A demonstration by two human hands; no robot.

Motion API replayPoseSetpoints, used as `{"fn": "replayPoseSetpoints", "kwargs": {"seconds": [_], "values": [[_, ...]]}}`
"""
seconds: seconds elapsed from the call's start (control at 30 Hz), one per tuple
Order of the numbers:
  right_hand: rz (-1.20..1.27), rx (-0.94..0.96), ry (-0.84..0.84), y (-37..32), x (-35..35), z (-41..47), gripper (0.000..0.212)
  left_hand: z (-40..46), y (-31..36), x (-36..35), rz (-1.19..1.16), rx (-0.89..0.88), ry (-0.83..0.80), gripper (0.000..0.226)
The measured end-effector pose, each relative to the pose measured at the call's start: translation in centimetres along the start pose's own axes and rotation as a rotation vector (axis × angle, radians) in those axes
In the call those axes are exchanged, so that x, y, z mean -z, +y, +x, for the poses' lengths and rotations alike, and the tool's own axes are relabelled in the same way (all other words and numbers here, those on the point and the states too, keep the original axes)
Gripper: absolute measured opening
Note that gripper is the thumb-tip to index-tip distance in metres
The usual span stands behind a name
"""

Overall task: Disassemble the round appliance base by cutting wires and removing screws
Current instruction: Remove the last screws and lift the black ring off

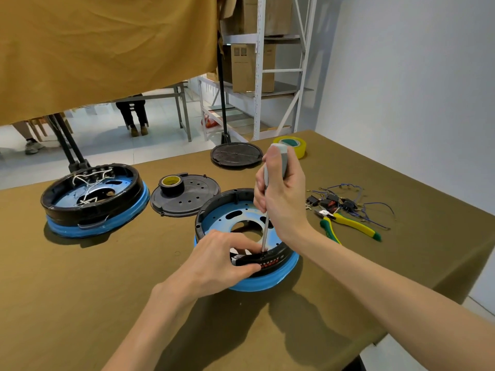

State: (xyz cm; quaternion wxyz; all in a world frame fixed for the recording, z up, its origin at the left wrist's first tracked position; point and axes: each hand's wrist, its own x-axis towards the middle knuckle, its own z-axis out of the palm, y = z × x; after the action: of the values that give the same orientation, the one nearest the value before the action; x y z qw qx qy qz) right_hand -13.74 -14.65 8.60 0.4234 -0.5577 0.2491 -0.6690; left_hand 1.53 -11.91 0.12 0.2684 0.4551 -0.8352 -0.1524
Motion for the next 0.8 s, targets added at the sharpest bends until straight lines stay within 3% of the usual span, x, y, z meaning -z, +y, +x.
{"fn": "replayPoseSetpoints", "kwargs": {"seconds": [0.13,0.27,0.4,0.5,0.63,0.73,0.8], "values": [[-0.063,0.039,-0.023,-0.6,-0.4,-1.3,0.018,0.8,0.5,0.5,-0.297,0.042,-0.002,0.022],[-0.153,0.02,-0.145,-1.7,0.6,-1.1,0.014,1.0,0.8,0.5,-0.435,0.031,-0.007,0.023],[-0.108,-0.202,-0.396,-2.5,2.0,-0.3,0.031,0.8,0.4,0.0,-0.463,0.041,0.068,0.016],[0.025,-0.343,-0.439,-2.5,2.3,0.0,0.039,0.9,0.8,-0.4,-0.473,0.051,0.149,0.011],[0.025,-0.335,-0.389,-2.1,2.6,-0.2,0.036,0.9,0.9,-0.9,-0.345,0.06,0.149,0.014],[0.004,-0.3,-0.283,-2.0,3.2,0.0,0.038,0.5,0.4,-1.1,-0.008,-0.016,0.061,0.04],[0.066,-0.313,-0.148,-2.3,4.0,0.6,0.034,0.5,0.4,-1.2,0.203,-0.079,0.003,0.044]]}}
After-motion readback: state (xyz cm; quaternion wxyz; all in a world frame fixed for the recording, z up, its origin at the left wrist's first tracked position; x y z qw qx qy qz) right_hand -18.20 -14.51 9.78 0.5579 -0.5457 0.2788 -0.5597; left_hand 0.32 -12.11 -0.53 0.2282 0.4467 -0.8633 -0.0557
